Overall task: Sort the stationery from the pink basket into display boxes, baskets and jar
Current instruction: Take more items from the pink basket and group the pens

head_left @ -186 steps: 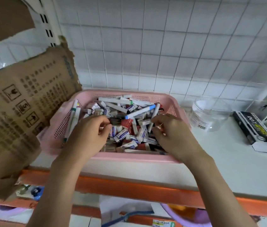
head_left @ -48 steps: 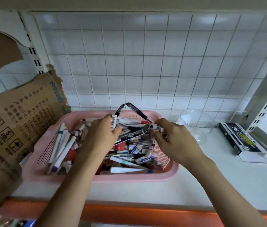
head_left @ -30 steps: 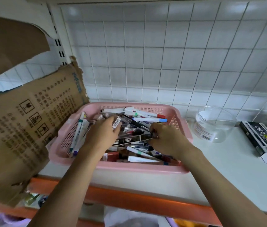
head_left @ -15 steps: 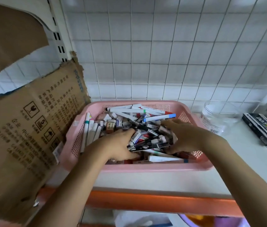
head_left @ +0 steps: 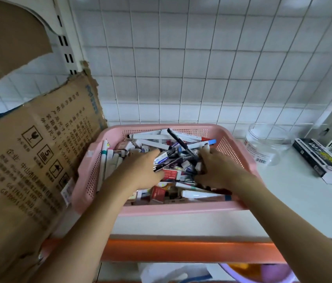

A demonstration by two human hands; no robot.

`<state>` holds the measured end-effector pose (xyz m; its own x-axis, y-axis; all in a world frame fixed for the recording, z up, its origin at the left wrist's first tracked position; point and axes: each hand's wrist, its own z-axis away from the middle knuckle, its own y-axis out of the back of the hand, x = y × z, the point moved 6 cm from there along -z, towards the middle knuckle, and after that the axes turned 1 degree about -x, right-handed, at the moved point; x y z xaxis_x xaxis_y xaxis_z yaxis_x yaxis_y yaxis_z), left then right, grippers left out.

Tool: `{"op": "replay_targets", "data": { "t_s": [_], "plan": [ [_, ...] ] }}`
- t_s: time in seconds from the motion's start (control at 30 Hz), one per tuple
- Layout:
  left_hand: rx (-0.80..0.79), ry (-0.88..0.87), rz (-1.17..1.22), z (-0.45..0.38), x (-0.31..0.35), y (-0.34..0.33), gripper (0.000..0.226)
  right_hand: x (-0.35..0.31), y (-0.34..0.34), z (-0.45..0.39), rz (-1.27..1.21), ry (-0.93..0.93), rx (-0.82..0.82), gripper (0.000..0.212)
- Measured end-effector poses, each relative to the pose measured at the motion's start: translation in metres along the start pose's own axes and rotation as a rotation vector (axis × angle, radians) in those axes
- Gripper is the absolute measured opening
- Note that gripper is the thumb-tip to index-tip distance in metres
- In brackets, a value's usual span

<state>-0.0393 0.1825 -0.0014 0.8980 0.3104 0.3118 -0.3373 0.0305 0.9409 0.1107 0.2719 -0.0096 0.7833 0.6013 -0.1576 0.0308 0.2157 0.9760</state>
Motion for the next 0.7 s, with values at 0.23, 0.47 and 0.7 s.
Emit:
{"op": "replay_targets", "data": {
  "t_s": [0.23, 0.47, 0.7],
  "plan": [
    [0.138, -0.004, 0.147, 0.002, -0.012, 0.010, 0.045, -0.011, -0.007, -0.003, 0.131, 0.039, 0.019, 0.046],
    [0.253, -0.002, 0.290, 0.015, -0.018, 0.023, 0.028, -0.005, 0.000, -0.008, 0.003, 0.076, 0.094, 0.021],
    [0.351, -0.044, 0.423, 0.015, -0.005, 0.028, 0.019, -0.008, 0.021, -0.006, -0.051, 0.120, 0.283, 0.031]
  ]
}}
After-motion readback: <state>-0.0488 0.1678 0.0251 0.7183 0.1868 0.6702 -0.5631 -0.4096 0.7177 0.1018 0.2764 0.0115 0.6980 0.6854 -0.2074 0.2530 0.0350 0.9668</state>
